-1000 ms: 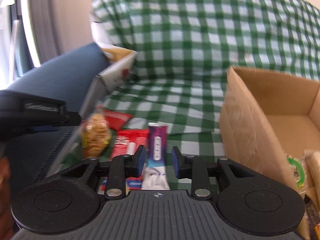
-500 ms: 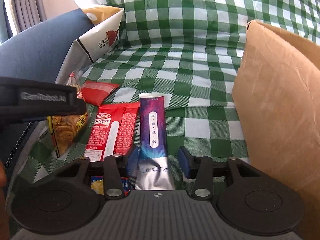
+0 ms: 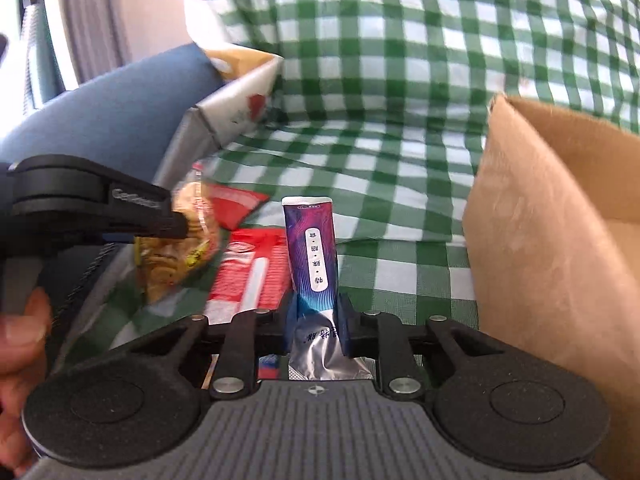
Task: Organize snacks
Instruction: 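Lift and carry the cracker bag with the left gripper while the right carries the purple-pink bar over the box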
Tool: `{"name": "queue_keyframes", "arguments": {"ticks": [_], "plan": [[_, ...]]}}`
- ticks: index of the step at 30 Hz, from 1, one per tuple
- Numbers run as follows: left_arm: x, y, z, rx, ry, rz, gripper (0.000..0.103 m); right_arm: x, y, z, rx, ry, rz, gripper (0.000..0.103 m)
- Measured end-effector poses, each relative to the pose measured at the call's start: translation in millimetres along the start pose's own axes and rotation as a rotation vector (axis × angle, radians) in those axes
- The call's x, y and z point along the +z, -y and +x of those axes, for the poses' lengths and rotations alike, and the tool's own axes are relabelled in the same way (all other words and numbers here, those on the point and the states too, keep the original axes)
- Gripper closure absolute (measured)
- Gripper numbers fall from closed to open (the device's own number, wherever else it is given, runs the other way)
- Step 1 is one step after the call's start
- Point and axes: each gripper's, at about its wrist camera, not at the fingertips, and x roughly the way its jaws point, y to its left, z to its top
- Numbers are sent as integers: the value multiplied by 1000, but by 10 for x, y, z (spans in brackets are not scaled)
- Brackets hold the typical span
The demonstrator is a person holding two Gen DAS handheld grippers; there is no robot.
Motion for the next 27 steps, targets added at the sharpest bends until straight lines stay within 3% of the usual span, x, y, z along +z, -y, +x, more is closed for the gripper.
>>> {"name": "queue_keyframes", "arguments": {"ticks": [7,12,17,21,23,24,27], "plan": [[-135,-102,-552,-88,16,-50,72,-180,-67,-624,84,-23,-44,81],[-310,-57,-922,-185,-5,-22,72,-363,-129,-981,108,-44,-102,81],[-512,-68,-976,-230,-128,-55,72,-579,-118,-1214,112,-52,-113,81],[-680,-186,-842,-245,-273,-174,72,-765,-70,-1299,102,-79,-97,83],[-783,-231,-743,-261,-358,-231,71,-844,-51,-1334,101,-75,-96,92],[-822,-237,-702,-260,-389,-248,71,-903,-46,-1338,95,-78,-106,92],[-911,-204,-695,-232,-409,-231,70,-1034,1,-1269,101,-150,-97,91]]}}
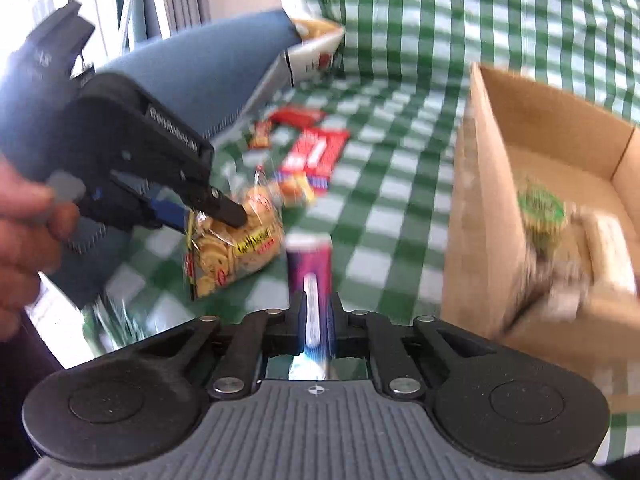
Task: Organize snacks
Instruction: 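Lift and carry the cracker bag with the left gripper while the right carries the purple-pink bar over the box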
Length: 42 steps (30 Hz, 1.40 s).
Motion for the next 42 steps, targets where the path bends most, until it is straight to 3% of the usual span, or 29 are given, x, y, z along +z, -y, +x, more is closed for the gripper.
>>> {"name": "queue_keyframes", "arguments": {"ticks": [1,3,5,20,25,28,34,42], "plan": [[-20,24,-3,8,5,18,68,5,8,16,12,-11,7,91],[-38,96,7,20,12,49,50,0,1,27,19,6,-15,86],[-53,139,27,36,14,73,42,-14,-4,52,19,9,-23,72],[-40,272,255,50,-57,144,30,19,3,412,6,-20,-24,61],[-43,292,270,47,-52,155,32,-6,-15,407,-16,-8,-49,75],[-44,303,264,21,-56,161,45,-20,-11,387,-27,2,-53,80],[-61,339,186,4,-30,188,55,-26,-6,302,-47,36,-52,82],[-2,322,-101,-70,109,135,58,-17,-23,126,-53,111,-68,82]]}}
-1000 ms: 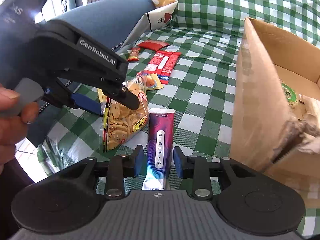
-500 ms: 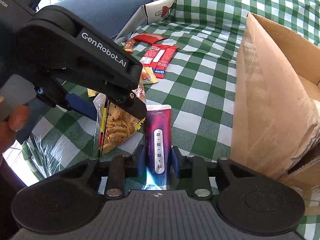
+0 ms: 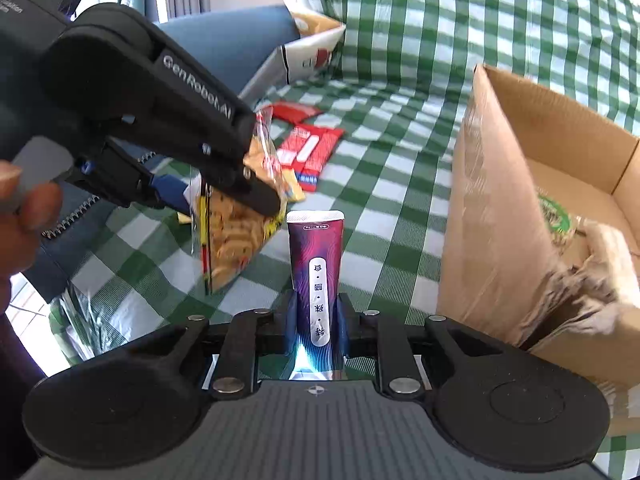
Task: Organize snacks
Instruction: 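Lift and carry the cracker bag with the left gripper while the right carries the purple-pink bar over the box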
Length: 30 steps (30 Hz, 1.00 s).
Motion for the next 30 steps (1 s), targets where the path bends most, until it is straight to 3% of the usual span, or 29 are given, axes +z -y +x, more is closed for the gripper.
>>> {"name": "queue_keyframes", "arguments": {"ticks": [17,30], "plan": [[72,-6,-305,-86,144,-36,58,73,-1,-345,-36,131,-19,82],[74,-3,-313,-92,162,-47,58,260,113,-732,-36,262,-33,82]]}}
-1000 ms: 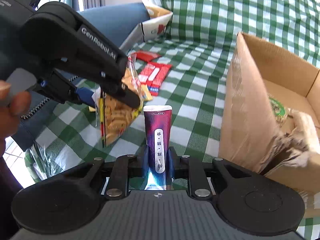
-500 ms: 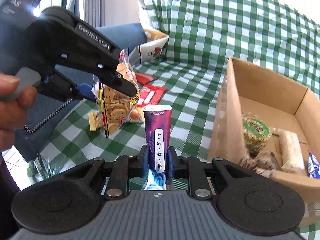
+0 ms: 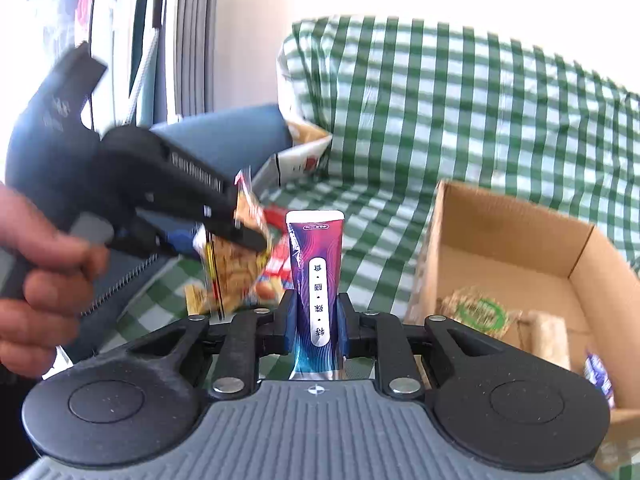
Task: Organize snacks
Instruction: 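Lift and carry the cracker bag with the left gripper while the right carries the purple-pink bar over the box, then open the left gripper over the box while the right releases the purple-pink bar inside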
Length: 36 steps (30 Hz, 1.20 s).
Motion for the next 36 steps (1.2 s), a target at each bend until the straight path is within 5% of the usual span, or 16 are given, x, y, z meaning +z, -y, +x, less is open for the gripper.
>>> {"name": "queue_keyframes", "arguments": {"ticks": [13,22,36], "plan": [[-1,131,26,-8,30,37,58,558,943,-274,-97,160,30,82],[-15,323,14,-48,97,66,58,395,1729,-248,-233,153,149,82],[-175,1051,203,-225,167,147,58,190,1935,-542,-341,182,74,82]]}}
